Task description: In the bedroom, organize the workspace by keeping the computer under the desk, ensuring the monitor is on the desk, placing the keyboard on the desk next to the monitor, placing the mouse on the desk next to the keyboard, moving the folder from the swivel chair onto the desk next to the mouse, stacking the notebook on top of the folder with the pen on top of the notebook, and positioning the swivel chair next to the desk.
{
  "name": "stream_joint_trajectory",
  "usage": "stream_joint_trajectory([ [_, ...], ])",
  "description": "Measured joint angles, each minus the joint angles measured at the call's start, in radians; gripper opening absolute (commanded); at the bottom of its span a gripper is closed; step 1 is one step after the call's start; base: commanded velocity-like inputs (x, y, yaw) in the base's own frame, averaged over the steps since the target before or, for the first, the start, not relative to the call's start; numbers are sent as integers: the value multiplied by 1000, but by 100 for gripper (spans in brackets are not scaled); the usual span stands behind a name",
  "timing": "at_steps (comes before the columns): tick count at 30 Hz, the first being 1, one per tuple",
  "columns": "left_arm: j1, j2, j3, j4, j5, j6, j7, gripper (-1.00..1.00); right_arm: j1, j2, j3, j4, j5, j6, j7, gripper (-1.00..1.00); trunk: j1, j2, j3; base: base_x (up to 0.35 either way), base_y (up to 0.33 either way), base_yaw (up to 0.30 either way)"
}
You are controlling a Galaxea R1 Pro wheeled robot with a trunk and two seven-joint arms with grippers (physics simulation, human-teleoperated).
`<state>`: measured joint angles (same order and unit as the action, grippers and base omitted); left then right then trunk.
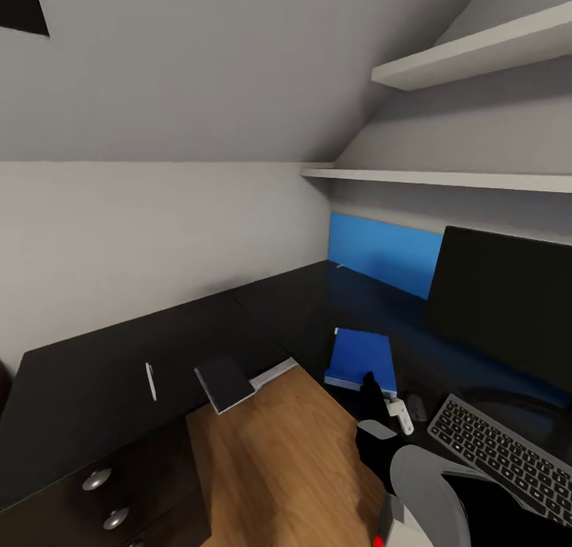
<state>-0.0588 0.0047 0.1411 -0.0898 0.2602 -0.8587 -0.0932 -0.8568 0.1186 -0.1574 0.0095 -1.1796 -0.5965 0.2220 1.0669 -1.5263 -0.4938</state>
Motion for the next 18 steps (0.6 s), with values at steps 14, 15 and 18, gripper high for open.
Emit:
stream_joint_trajectory([
  [14, 0, -2, 1, 0, 1, 0, 2, 100, -1, -2, 24, -15, 18, -2, 6, -100, 23, -56, -25, 7, 0, 0],
  [15, 0, -2, 1, 0, 1, 0, 2, 100, -1, -2, 24, -18, 18, -2, 7, -100, 26, -63, -28, 0, 0, 0],
  [18, 0, -2, 1, 0, 1, 0, 2, 100, -1, -3, 25, -28, 18, -2, 6, -100, 34, -84, -37, 0, 0, 0],
])
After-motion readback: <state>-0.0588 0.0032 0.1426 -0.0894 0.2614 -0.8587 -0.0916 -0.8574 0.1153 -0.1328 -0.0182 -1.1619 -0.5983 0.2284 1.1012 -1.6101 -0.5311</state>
